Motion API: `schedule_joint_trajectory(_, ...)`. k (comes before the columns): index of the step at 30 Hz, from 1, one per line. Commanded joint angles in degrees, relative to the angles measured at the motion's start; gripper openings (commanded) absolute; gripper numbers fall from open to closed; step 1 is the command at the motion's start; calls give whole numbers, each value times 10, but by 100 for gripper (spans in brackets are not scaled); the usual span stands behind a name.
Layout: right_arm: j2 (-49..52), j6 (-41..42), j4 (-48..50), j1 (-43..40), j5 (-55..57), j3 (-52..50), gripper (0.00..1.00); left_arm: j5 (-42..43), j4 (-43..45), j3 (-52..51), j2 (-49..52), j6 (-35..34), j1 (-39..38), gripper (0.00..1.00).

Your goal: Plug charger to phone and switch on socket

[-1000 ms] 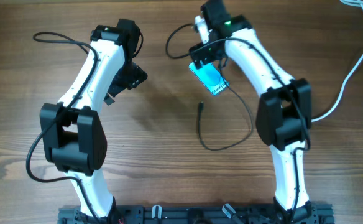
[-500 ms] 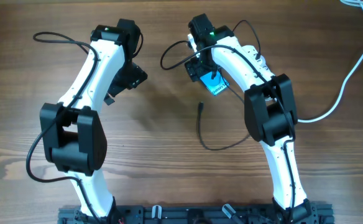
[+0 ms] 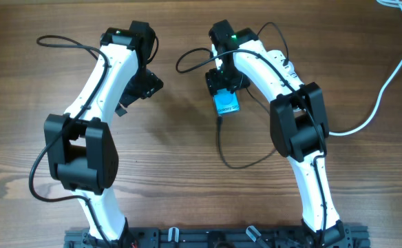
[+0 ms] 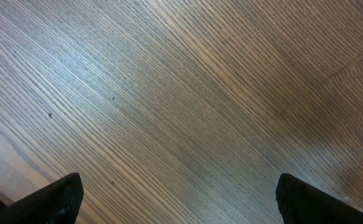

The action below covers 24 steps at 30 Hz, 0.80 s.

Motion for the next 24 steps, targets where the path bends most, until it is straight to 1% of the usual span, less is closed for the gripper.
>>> schedule_joint_trajectory(1, 24, 104, -22, 26, -39, 0, 77, -7, -2, 6, -16, -9, 2, 100)
schedule_joint_trajectory(5, 24, 136, -12, 48, -39, 0, 80, -7, 2, 6, -16, -10, 2, 100)
schedule_joint_trajectory(11, 24, 131, 16, 88, -40, 0, 81, -7, 4, 6, -16, -9, 2, 100)
schedule_joint_trajectory(15, 23, 122, 38, 89, -56, 1, 81, -7, 4, 6, -16, -9, 2, 100)
schedule_joint_trajectory(18, 16, 114, 18, 76, -57, 14, 81, -7, 9, 6, -16, -9, 2, 100)
schedule_joint_trajectory(21, 2, 114, -7, 58, -56, 32, 88, -3, 33, 6, -16, 26, 2, 100)
schedule_joint_trajectory(22, -10, 114, -15, 48, -55, 37, 92, 3, 43, 6, -16, 40, 2, 100)
schedule_joint_trajectory(23, -25, 114, -20, 37, -52, 37, 97, 14, 54, 6, -16, 61, 2, 100)
schedule_joint_trajectory(24, -41, 114, -24, 25, -53, 37, 99, 31, 68, 6, -16, 96, 2, 100)
